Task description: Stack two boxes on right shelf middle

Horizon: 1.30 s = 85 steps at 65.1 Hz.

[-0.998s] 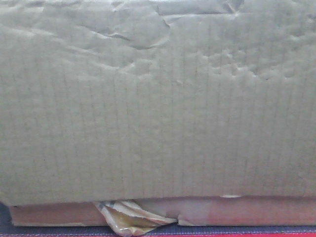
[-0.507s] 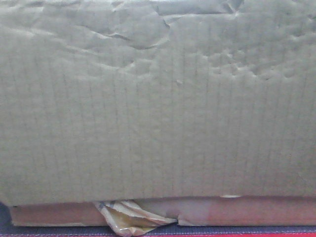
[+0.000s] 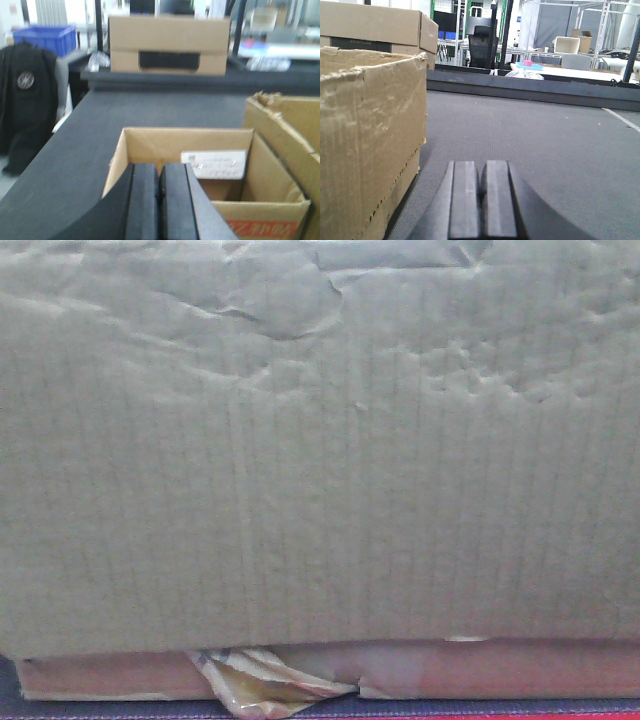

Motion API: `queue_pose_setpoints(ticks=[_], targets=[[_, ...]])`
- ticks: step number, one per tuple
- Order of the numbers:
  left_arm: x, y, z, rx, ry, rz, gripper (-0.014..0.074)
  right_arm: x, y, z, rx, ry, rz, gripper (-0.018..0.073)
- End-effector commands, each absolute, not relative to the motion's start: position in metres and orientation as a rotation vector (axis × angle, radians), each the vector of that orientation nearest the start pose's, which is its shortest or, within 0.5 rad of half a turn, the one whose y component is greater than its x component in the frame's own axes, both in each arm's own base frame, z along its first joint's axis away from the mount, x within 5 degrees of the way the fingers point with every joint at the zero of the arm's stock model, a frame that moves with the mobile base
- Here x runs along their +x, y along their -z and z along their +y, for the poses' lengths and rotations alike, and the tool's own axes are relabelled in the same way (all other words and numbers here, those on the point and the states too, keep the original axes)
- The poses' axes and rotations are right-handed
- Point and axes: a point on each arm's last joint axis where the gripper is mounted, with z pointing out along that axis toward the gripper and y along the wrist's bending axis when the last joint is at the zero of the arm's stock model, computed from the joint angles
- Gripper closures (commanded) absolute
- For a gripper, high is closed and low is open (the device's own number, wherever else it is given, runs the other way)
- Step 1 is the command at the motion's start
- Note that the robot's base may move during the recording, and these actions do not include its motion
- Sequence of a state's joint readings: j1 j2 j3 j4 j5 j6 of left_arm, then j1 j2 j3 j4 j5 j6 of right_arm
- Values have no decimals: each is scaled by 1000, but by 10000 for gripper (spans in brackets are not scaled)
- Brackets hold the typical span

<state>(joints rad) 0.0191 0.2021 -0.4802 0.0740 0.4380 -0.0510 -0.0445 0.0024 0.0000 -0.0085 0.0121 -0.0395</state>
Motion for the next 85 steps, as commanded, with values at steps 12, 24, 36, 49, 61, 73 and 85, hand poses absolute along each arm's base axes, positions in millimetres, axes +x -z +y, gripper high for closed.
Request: queue_pose_setpoints(ticks=[12, 24, 36, 49, 61, 73, 85], targets=[[107, -344, 7, -41, -84, 2100, 707, 56, -214, -3, 5, 77, 1475, 721], [153, -344, 8, -32, -80, 2153, 707, 56, -214, -3, 5, 77, 1475, 721], [191, -357, 9, -36, -84, 2247, 707, 56, -214, -3, 5, 77, 1475, 721], [235, -376, 19, -32, -131, 2419, 707, 56, -214, -3, 5, 77, 1475, 721], [265, -380, 47, -29, -63, 2548, 707, 56, -214, -3, 5, 77, 1475, 721], [277, -370, 64, -80, -100, 2592, 702, 56, -214, -3, 5, 77, 1475, 721], [279, -369, 62, -76, -86, 2584, 398, 56, -214, -3, 5, 77, 1475, 721]])
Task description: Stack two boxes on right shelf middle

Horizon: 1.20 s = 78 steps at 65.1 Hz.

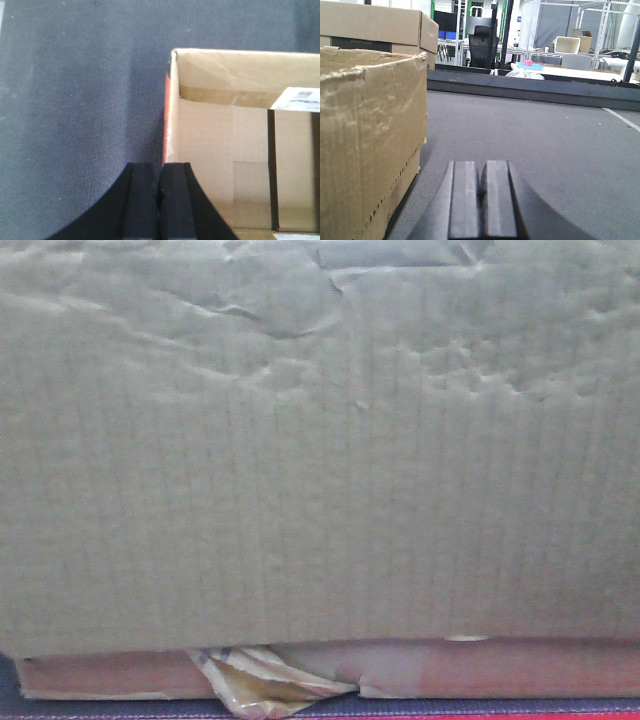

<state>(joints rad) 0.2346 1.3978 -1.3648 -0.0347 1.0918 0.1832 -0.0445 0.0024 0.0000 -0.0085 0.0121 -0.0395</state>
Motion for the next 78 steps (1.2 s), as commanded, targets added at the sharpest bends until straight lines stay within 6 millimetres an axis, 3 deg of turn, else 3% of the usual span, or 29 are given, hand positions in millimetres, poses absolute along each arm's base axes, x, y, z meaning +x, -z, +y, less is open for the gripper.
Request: queue_pose_setpoints(ticks=[1, 10, 22, 29, 36, 45, 48, 60, 71, 78], targets=[[280, -368, 62, -77, -83, 2581, 367, 56, -214, -3, 5, 77, 1475, 721], [288, -353, 63, -81, -69, 2627, 192, 56, -214, -3, 5, 77, 1475, 721], [307, -320, 68, -84, -51, 2720, 225, 56, -214, -3, 5, 77, 1475, 721], [316, -306, 71, -46, -53, 2759, 300, 56, -214, -3, 5, 77, 1475, 721], [319, -302, 71, -33, -52, 2770, 437, 56, -214, -3, 5, 77, 1475, 721], [317, -303, 70, -35, -31, 2802, 693, 56, -214, -3, 5, 77, 1475, 721], [316, -306, 70, -34, -29, 2804, 707, 56, -214, -3, 5, 77, 1475, 721], [320, -346, 75, -139, -76, 2709, 707, 56, -214, -3, 5, 77, 1475, 721], [316, -417, 80, -329, -150, 2498, 707, 56, -214, -3, 5, 77, 1475, 721], [311, -460, 70, -359, -120, 2355, 707, 56, -214, -3, 5, 77, 1475, 721]])
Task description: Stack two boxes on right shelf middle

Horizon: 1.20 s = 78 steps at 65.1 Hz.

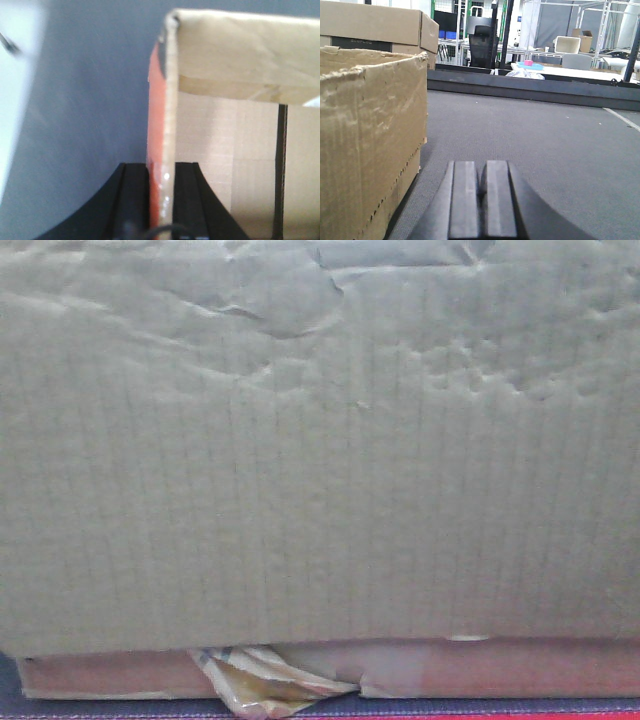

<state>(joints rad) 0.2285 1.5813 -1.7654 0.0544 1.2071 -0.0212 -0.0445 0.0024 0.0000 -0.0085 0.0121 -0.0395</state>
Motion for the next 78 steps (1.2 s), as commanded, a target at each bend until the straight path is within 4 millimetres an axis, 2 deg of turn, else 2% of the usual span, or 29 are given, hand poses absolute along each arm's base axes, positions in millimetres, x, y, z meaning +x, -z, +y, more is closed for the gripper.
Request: queue_pose_setpoints(ticks=[1, 7, 15, 20, 28, 32, 38, 47, 50, 64, 73, 78], targets=[[311, -466, 68, -358, -116, 2334, 707, 56, -214, -3, 5, 77, 1475, 721], [305, -501, 48, -351, -76, 2207, 707, 56, -214, -3, 5, 77, 1475, 721], [295, -532, 13, -320, -6, 2089, 707, 56, -214, -3, 5, 77, 1475, 721], [290, -541, -13, -268, 42, 2056, 707, 56, -214, -3, 5, 77, 1475, 721], [284, -540, -66, -162, 187, 2074, 707, 56, -214, -3, 5, 77, 1475, 721], [281, -533, -91, -124, 231, 2102, 707, 56, -214, -3, 5, 77, 1475, 721], [281, -518, -118, -108, 196, 2137, 707, 56, -214, -3, 5, 77, 1475, 721], [282, -483, -150, -130, 130, 2211, 707, 56, -214, -3, 5, 77, 1475, 721], [281, -465, -161, -122, 118, 2263, 707, 56, -214, -3, 5, 77, 1475, 721], [283, -397, -186, -118, 102, 2425, 707, 56, -214, -3, 5, 77, 1475, 721], [287, -367, -194, -91, 96, 2495, 707, 56, -214, -3, 5, 77, 1475, 721], [290, -358, -198, -94, 102, 2525, 707, 56, -214, -3, 5, 77, 1475, 721]])
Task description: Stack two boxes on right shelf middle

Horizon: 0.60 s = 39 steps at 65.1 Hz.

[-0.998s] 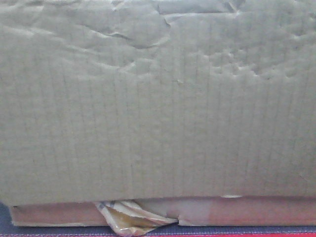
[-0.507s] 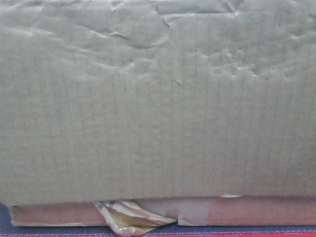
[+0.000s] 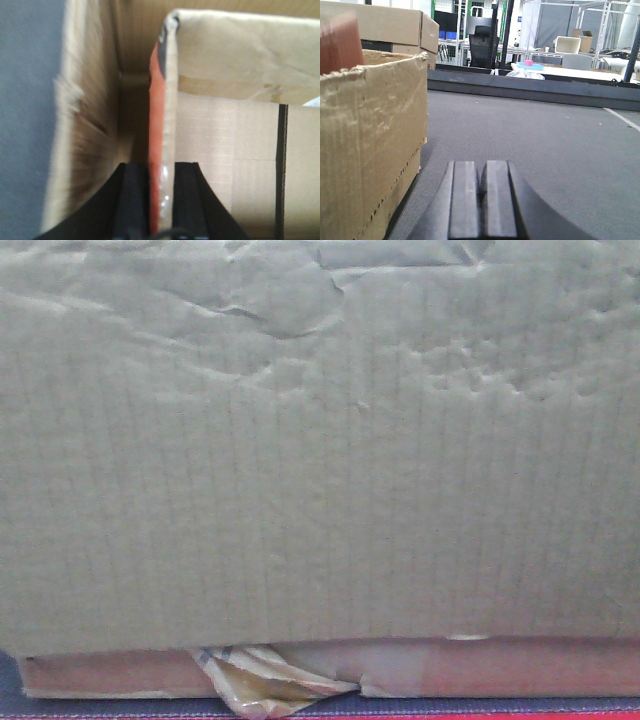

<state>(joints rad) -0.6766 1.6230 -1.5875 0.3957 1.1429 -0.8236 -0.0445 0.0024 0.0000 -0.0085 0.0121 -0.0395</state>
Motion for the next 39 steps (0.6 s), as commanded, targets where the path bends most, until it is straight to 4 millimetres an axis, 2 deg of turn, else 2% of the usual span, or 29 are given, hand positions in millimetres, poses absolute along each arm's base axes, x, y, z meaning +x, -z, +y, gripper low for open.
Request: queue_pose_setpoints(ticks=[1, 9, 18, 23, 33, 39], targets=[[291, -356, -199, -95, 105, 2534, 707, 56, -214, -3, 5, 77, 1475, 721], [294, -347, -203, -98, 93, 2568, 707, 56, -214, -3, 5, 77, 1475, 721], [294, -351, -203, -97, 106, 2558, 682, 56, -214, -3, 5, 77, 1475, 721], [295, -360, -204, -78, 124, 2536, 589, 56, -214, -3, 5, 77, 1475, 721], [294, -377, -202, -95, 125, 2520, 332, 56, -214, -3, 5, 77, 1475, 721], [294, -388, -198, -82, 83, 2496, 227, 56, -214, -3, 5, 77, 1475, 721]])
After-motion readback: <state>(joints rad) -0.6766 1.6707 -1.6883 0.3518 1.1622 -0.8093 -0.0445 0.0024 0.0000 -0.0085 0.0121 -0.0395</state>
